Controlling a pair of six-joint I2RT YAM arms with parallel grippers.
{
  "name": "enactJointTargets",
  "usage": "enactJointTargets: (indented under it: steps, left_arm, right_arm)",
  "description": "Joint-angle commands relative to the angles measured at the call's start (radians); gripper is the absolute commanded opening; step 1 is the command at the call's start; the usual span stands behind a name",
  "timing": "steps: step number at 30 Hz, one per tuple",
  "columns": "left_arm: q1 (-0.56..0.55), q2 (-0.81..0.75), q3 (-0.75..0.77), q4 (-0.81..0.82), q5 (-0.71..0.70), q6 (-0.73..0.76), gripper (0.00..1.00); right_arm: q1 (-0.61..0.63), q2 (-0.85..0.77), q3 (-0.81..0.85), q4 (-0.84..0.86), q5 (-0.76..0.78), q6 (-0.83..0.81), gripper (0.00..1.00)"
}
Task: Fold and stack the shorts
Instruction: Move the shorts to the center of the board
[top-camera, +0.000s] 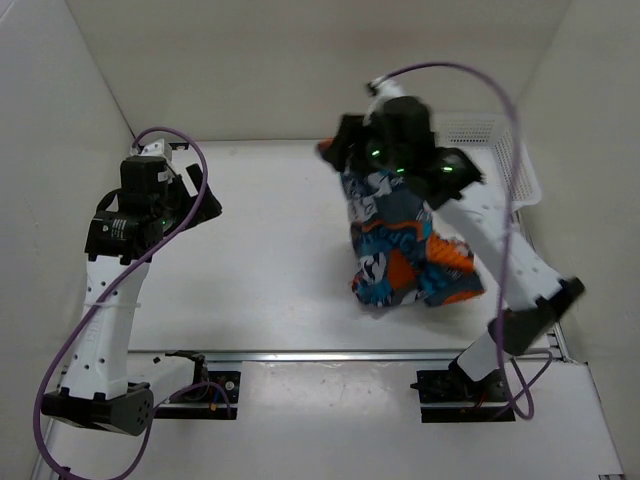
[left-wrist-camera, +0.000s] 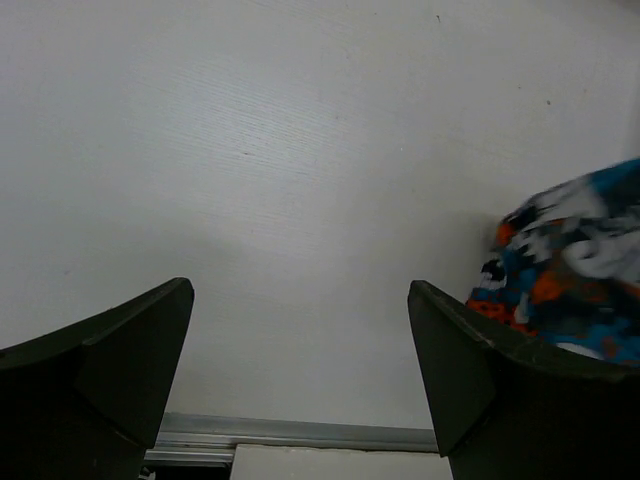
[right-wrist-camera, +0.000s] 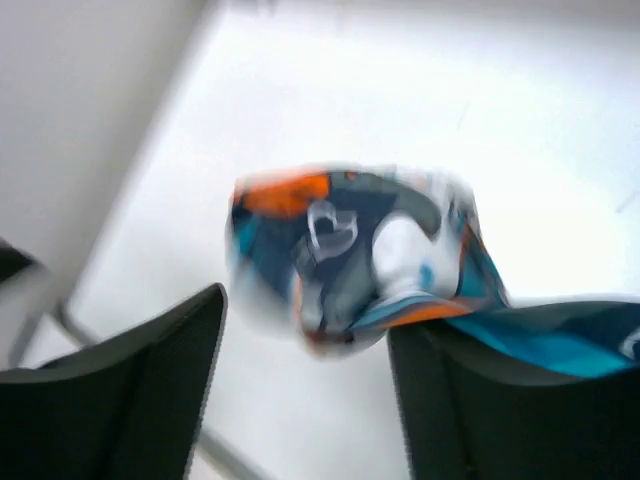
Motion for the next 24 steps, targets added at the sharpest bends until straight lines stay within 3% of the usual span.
enactJointTargets:
  steps: [1, 2, 3, 5, 11, 15, 18, 24]
  left_arm:
    - [0.018, -0.004, 0.017, -0.009, 0.019, -0.025, 1.0]
    - [0.018, -0.004, 0.017, -0.009, 0.032, -0.025, 1.0]
    - [0.018, -0.004, 0.017, -0.009, 0.042, -0.025, 1.0]
    - [0.018, -0.004, 0.026, -0.009, 0.064, -0.015, 1.0]
    - [-0.029, 0.017, -0.015, 0.042, 0.137, -0.005, 1.0]
    - [-0.086, 0.084, -0.116, 0.1, 0.198, -0.037, 1.0]
    - [-0.141, 0.191, -0.189, 0.221, 0.255, -0.047, 1.0]
    - [-0.203, 0.492, -0.13, 0.275, 0.255, -0.059, 1.0]
  right_arm:
    - [0.156, 0.134, 0.057, -0.247, 0.004, -0.057, 0.72]
    - [0.187, 0.165, 0.088, -0.31, 0.106, -0.057, 0.8]
    - [0.209, 0.165, 0.101, -0.356, 0.302, -0.057, 0.83]
    - [0.2, 0.077, 0.04, -0.384, 0.389, -0.031, 0.88]
    - [-0.079, -0.286, -0.347, -0.278, 0.324, 0.082, 0.86]
    - [-0.26, -0.367, -0.534, -0.296, 0.171, 0.104, 0.81]
    - [-0.285, -0.367, -0.655, -0.341, 0.12, 0.104, 0.87]
    - [-0.219, -0.379, -0.845, -0.327, 0.045, 0.144, 0.91]
